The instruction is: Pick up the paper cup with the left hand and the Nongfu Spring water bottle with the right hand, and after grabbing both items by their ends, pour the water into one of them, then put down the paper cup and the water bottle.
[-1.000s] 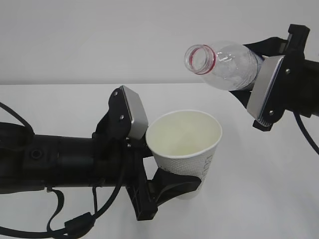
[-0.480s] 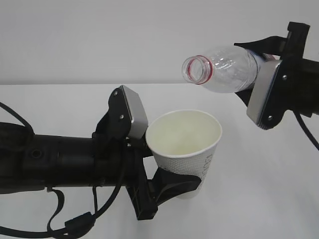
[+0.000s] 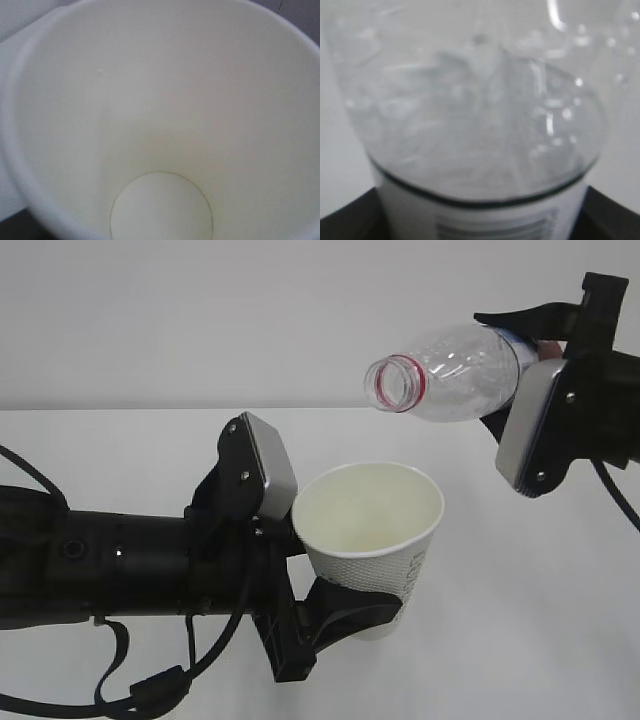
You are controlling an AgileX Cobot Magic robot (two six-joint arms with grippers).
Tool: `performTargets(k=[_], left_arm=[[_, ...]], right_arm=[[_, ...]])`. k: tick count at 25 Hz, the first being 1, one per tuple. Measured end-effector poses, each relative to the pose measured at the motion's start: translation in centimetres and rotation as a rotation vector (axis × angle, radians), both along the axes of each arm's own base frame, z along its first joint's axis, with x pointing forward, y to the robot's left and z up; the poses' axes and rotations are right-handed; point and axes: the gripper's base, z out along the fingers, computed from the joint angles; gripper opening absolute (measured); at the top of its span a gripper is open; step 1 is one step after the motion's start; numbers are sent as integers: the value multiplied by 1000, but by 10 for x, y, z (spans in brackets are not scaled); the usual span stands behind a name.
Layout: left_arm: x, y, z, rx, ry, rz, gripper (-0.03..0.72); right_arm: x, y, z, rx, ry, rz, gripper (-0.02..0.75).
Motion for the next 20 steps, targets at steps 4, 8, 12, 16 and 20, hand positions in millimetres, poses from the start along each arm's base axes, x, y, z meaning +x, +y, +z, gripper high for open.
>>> performTargets(k=[4,8,12,16,20], left_arm=[[0,0,0,1,0,1,543],[0,0,0,1,0,1,543],[0,0,0,1,0,1,543],[0,0,0,1,0,1,543],[0,0,0,2,0,1,543]], right_arm=[[0,0,1,-17,-26,0,515],[0,0,3,-15,-55,8,514],[0,1,5,-30,-80,15,514],[0,1,5,-35,-83,15,514],[0,1,5,-52,-94,17,514]])
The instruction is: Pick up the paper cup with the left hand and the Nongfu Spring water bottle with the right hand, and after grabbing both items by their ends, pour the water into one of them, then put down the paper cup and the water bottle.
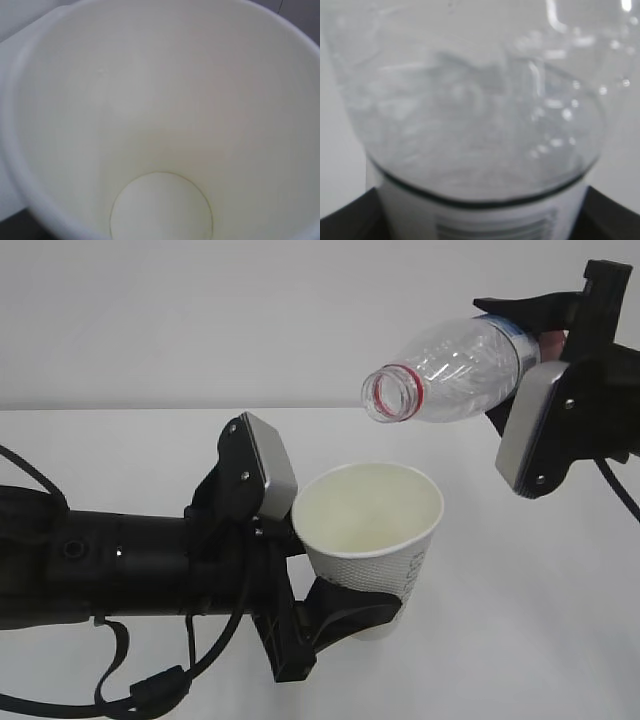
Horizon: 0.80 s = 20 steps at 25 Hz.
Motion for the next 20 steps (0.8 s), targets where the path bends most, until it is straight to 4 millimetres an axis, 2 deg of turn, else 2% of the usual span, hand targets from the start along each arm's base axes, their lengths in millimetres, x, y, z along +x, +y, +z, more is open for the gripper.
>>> performTargets(k=[20], left_arm=[[0,0,0,1,0,1,543]], right_arm=[[0,1,5,-10,-66,7,514]])
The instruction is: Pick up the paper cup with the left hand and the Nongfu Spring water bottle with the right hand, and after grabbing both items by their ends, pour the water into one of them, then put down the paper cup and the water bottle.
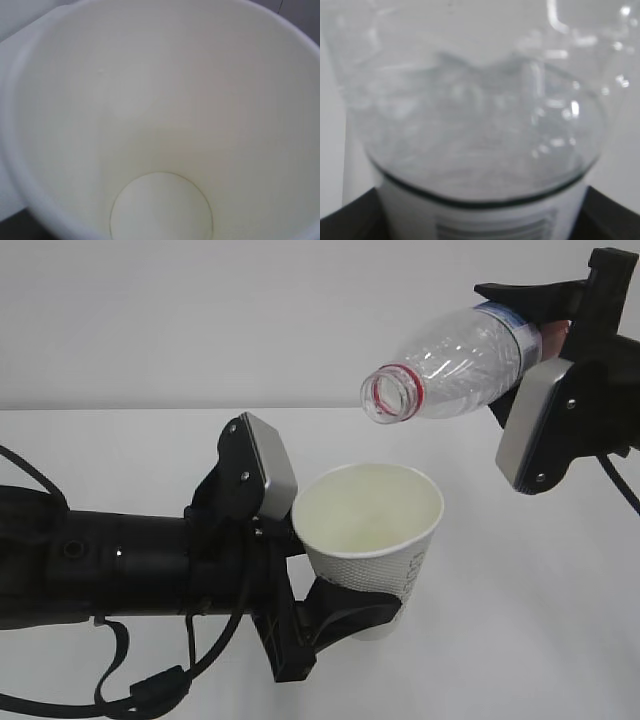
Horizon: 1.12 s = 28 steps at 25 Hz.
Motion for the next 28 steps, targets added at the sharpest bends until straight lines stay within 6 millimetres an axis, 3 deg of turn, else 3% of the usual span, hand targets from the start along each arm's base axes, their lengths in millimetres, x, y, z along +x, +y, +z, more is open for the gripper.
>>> performTargets(k=[28], left_arm=[[0,0,0,0,0,0,543]], right_arm=[[0,0,0,-29,-21,1,514]])
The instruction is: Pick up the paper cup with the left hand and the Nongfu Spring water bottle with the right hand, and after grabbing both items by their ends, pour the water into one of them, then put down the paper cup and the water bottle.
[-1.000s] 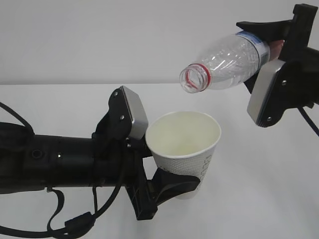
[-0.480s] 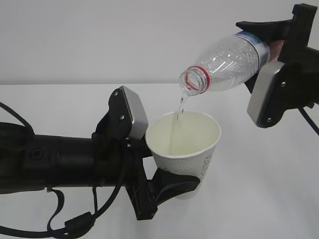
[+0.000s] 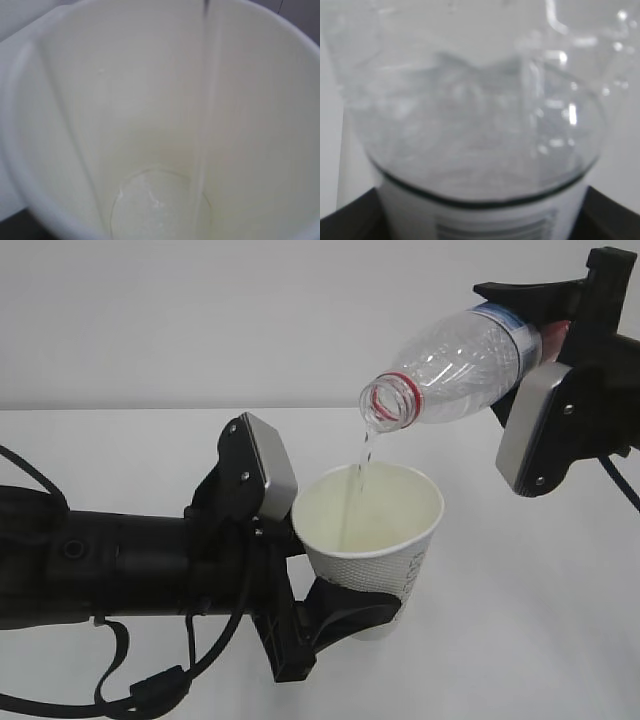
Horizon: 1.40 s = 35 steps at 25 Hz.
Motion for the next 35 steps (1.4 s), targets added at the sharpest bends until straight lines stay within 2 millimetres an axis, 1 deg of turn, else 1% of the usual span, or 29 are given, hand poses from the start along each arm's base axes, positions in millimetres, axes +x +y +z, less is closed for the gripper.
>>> performTargets(k=[35], left_arm=[[0,0,-1,7,1,3,543]], right_arm=[[0,0,0,-2,-2,-2,513]])
